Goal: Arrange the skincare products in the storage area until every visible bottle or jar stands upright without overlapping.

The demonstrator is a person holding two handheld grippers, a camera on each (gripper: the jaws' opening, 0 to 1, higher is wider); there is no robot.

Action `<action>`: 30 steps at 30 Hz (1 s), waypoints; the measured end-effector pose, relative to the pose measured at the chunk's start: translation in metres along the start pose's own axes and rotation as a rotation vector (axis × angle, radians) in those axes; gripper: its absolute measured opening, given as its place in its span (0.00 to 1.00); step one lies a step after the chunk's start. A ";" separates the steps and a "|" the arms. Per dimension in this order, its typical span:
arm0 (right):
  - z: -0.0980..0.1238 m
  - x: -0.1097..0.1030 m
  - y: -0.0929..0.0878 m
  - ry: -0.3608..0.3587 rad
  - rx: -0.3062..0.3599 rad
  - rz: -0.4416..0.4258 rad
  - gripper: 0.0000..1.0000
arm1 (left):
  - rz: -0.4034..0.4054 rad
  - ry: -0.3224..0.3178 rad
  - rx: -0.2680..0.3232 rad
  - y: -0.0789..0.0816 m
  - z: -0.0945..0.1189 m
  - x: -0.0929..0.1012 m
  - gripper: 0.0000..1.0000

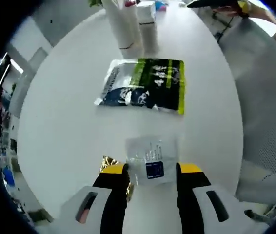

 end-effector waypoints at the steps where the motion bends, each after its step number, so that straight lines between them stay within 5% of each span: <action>1: 0.000 0.000 0.000 -0.001 0.000 -0.001 0.99 | -0.012 -0.009 0.002 0.002 -0.001 0.001 0.37; 17: 0.000 0.005 0.000 -0.026 0.003 -0.017 1.00 | -0.128 -0.081 0.018 0.018 -0.020 -0.006 0.37; 30: -0.001 0.005 -0.001 -0.031 -0.009 -0.018 1.00 | -0.130 -0.090 0.010 0.017 -0.025 -0.006 0.37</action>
Point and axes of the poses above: the point that each gripper's makers call its tool centre point, and the gripper's own axes: z roughly backward along the fingers, x roughly to its right, y roughly out of its top, the point moved 5 cm from there along z, roughly backward along the fingers, and after that the axes turned 7 degrees about -x, right-handed, at the moved point
